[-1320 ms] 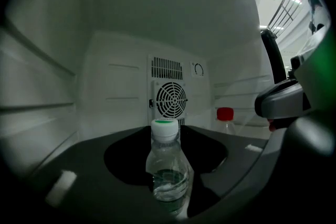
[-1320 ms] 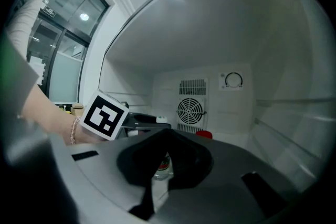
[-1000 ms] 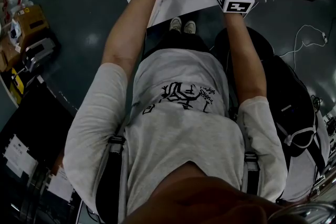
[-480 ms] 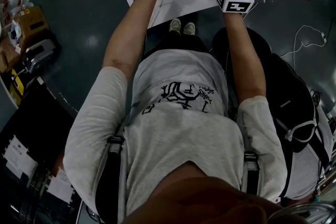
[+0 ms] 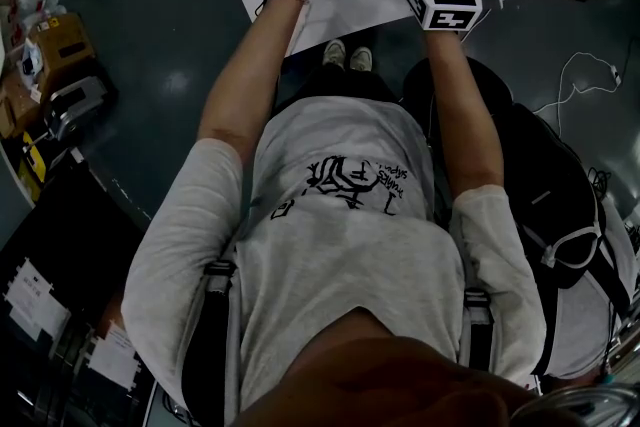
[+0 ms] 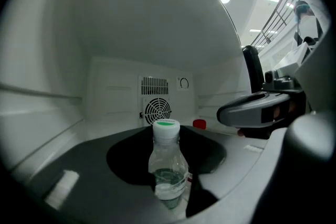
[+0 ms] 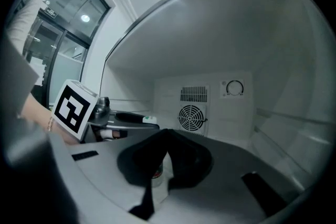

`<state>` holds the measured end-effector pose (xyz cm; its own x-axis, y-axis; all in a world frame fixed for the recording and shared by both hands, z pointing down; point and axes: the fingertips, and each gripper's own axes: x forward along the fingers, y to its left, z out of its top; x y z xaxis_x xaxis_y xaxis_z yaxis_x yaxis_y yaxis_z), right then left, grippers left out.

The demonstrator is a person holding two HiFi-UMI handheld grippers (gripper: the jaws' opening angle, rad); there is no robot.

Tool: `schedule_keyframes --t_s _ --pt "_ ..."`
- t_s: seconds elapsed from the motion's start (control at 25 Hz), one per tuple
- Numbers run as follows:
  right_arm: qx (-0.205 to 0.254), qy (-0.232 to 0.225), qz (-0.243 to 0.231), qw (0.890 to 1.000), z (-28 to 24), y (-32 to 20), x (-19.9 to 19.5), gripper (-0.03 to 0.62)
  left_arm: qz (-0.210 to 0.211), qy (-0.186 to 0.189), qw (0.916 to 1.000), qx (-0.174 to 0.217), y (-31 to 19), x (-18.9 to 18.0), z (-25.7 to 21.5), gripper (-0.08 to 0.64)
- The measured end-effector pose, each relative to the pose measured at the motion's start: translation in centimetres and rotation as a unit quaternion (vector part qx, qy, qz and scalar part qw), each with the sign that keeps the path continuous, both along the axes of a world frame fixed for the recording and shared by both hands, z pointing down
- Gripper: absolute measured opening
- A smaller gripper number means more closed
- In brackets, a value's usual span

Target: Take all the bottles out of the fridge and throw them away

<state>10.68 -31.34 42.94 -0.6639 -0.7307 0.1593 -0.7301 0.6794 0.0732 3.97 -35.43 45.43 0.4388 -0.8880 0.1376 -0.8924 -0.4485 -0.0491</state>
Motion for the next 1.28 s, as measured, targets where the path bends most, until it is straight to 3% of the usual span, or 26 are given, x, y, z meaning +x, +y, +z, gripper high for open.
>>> schedule_keyframes --t_s 1.28 --pt "-0.009 -0.014 -0.01 1.0 -6.5 4.1 0.8 0.008 0.051 0.023 0.9983 0.013 8.1 3.1 -9.7 0.158"
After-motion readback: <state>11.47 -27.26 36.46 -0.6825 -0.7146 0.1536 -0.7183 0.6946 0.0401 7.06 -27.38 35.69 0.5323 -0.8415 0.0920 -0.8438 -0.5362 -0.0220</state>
